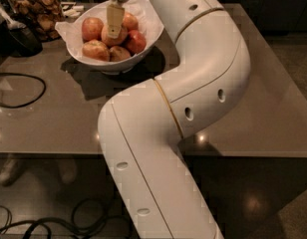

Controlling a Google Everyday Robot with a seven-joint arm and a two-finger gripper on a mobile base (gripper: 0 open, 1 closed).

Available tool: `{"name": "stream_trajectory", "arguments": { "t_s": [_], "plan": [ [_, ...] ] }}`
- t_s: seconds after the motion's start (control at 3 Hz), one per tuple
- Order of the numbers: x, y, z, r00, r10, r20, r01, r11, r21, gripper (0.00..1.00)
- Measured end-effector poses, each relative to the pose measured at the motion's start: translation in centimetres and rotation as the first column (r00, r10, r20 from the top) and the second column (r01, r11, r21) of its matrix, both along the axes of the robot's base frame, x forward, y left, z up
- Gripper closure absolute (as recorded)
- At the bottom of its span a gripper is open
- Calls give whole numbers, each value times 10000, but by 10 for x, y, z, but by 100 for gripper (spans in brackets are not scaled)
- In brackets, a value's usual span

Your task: Pick apple from white bowl

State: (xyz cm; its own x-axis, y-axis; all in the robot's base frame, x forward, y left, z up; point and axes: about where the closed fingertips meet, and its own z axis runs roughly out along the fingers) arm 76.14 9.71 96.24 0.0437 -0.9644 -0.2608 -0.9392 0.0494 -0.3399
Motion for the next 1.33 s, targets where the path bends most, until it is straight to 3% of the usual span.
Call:
{"name": "stream_trajectory", "arguments": {
  "t_s": [1.33],
  "plan": [
    [1, 7, -25, 9981, 403, -459, -404, 9992, -2, 38]
  ]
}}
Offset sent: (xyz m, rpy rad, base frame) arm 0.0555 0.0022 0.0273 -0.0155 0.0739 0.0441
